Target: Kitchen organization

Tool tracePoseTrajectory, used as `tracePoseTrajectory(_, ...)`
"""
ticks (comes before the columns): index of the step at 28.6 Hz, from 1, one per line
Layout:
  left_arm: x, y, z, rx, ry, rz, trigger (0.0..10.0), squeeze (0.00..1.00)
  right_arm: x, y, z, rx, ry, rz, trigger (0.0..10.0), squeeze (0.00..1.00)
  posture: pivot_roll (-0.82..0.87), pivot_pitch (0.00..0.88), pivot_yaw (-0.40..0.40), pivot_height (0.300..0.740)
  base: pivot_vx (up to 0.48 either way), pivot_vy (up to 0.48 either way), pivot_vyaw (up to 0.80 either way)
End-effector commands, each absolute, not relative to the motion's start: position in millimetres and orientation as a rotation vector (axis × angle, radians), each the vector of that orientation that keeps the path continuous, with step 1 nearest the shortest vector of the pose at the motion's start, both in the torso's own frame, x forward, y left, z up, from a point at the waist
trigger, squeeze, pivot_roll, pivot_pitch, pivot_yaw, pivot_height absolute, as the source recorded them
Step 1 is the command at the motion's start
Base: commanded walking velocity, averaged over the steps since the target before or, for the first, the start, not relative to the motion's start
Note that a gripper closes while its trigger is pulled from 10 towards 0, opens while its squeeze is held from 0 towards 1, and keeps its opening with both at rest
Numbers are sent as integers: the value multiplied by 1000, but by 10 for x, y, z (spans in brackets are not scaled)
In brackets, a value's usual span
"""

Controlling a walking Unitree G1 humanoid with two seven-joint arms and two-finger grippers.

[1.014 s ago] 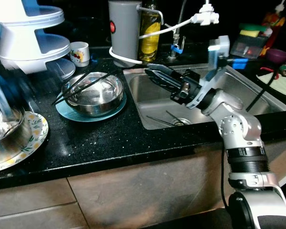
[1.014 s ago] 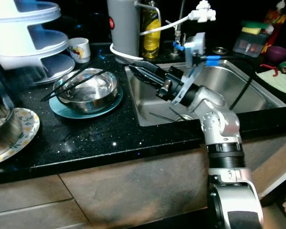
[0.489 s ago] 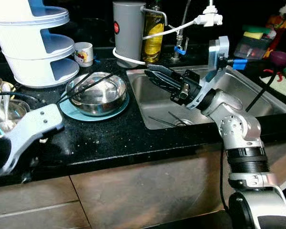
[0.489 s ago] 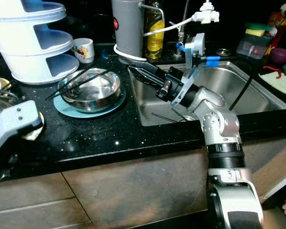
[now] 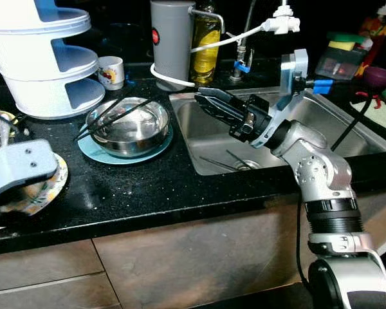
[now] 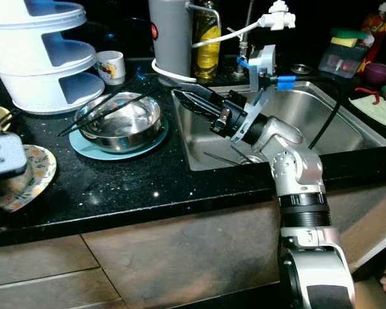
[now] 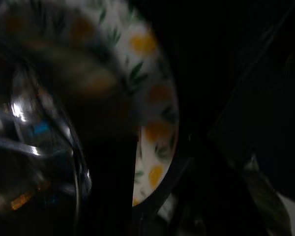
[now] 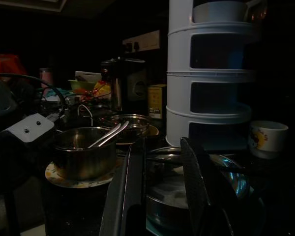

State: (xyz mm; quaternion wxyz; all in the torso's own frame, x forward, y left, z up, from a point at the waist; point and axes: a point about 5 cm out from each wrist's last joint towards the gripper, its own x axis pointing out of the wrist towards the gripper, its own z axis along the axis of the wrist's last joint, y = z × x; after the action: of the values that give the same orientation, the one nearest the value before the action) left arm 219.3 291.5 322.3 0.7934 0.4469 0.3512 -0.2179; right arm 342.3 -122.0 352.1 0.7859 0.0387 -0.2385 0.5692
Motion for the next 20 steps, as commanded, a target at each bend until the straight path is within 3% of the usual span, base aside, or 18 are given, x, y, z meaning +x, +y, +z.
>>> tracePoseTrajectory(1,2180,2976,3232,972,799,-437,10000,0,3415,-1225,3530,100,-523,1240,10000,0,62,178,-27,740,0,0,0)
tracePoseTrajectory(8,2182,3086,3146,984,855,-398,10000,0,3416,-1234,3528,99,-523,1235,10000,0,58,180,-25,740,0,0,0)
tracePoseTrajectory(20,2348,3211,2973,1009,759,-345,10000,0,3419,-1248,3530,97,-527,1226,10000,0,57,181,-23,740,0,0,0)
